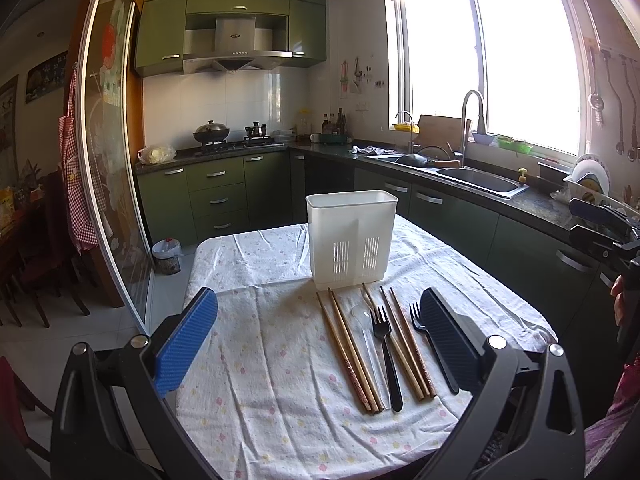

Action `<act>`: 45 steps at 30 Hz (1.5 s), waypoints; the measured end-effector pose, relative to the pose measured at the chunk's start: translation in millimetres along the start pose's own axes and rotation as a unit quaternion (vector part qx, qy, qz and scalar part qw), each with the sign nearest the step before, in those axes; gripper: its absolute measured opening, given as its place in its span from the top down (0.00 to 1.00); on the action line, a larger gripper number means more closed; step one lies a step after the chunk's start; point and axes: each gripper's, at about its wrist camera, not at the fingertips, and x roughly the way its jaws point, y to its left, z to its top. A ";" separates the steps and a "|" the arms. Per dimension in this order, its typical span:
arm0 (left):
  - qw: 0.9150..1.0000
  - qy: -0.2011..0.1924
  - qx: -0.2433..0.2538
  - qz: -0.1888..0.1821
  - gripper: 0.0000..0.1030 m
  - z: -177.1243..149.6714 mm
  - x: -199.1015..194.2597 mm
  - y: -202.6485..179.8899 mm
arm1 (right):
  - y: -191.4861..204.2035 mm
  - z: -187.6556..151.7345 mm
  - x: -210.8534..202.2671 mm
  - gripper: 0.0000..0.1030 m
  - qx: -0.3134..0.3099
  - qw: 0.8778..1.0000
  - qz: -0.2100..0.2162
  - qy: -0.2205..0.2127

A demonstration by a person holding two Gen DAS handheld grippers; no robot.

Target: Organize utensils

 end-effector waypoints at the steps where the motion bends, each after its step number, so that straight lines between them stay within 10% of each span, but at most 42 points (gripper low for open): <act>1: 1.000 0.000 0.000 0.000 0.06 -0.4 1.1 1.1 | 0.4 0.0 0.3 0.04 0.000 1.000 0.000 0.000; 45: 0.998 0.056 0.000 -0.003 0.06 -3.3 29.6 -1.9 | -1.7 -12.3 39.9 0.04 0.013 0.998 0.000 0.065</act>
